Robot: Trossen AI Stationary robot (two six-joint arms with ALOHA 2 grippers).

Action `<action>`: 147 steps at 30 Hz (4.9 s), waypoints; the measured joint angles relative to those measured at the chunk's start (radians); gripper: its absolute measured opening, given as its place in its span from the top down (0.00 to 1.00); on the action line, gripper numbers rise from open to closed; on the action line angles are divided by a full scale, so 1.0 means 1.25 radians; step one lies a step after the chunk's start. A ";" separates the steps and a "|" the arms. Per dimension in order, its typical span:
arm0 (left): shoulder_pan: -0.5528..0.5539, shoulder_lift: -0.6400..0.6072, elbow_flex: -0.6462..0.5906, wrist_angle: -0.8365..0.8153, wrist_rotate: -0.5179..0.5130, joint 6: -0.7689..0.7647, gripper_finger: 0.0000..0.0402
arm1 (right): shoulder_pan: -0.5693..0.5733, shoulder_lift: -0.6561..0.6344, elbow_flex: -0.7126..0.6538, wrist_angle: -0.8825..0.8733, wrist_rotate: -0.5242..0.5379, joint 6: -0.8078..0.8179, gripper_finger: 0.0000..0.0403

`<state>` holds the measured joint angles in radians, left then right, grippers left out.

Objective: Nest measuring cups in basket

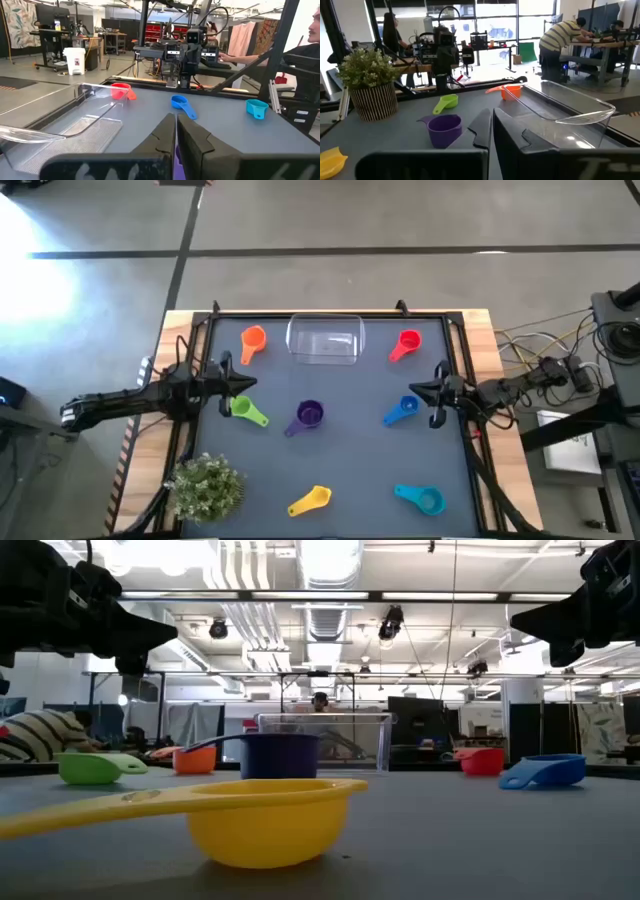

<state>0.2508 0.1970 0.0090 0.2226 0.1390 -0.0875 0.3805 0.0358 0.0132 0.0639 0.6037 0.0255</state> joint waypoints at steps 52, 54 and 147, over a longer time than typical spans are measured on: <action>0.000 0.000 0.000 0.000 0.000 0.000 1.00 | 0.000 0.000 0.000 0.000 0.000 0.000 0.98; 0.000 0.000 0.000 0.000 0.000 0.000 1.00 | 0.000 0.000 0.000 0.000 0.000 0.000 0.98; 0.000 0.076 0.182 -0.173 -0.292 -0.041 1.00 | 0.000 0.000 0.000 0.000 0.000 0.000 0.98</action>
<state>0.2507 0.2919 0.2359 0.0067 -0.2263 -0.1390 0.3808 0.0360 0.0135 0.0643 0.6036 0.0256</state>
